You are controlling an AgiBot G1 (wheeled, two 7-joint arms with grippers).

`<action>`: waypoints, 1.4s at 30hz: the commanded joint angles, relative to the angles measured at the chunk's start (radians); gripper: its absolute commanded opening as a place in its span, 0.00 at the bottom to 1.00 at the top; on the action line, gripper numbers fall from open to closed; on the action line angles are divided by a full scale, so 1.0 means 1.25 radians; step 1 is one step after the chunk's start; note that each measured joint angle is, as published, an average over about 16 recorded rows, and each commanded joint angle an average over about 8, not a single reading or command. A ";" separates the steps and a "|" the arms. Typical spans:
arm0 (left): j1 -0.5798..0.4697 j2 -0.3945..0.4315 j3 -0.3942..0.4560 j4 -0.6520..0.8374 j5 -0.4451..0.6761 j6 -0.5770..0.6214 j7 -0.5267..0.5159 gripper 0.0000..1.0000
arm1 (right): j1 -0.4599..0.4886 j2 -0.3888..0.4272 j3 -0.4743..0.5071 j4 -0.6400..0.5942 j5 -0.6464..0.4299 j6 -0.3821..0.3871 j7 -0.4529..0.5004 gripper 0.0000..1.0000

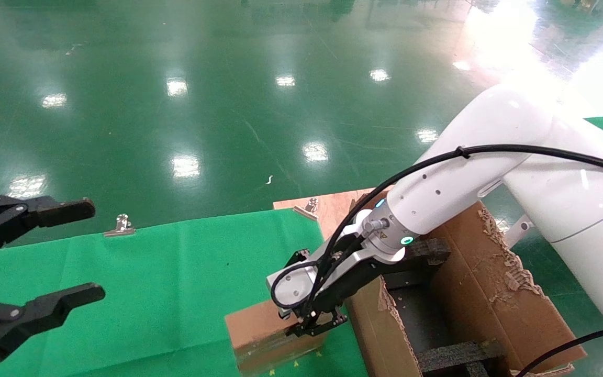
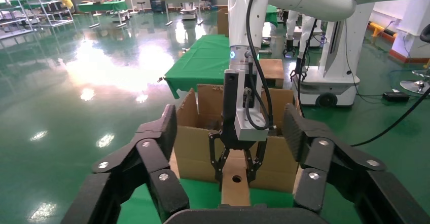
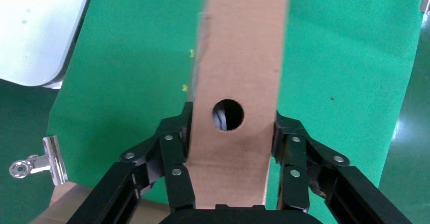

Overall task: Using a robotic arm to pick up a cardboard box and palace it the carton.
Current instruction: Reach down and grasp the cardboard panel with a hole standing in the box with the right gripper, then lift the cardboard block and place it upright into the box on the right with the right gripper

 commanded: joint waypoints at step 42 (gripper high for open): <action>0.000 0.000 0.000 0.000 0.000 0.000 0.000 1.00 | 0.407 0.337 -0.106 -0.128 0.167 -0.008 0.315 0.00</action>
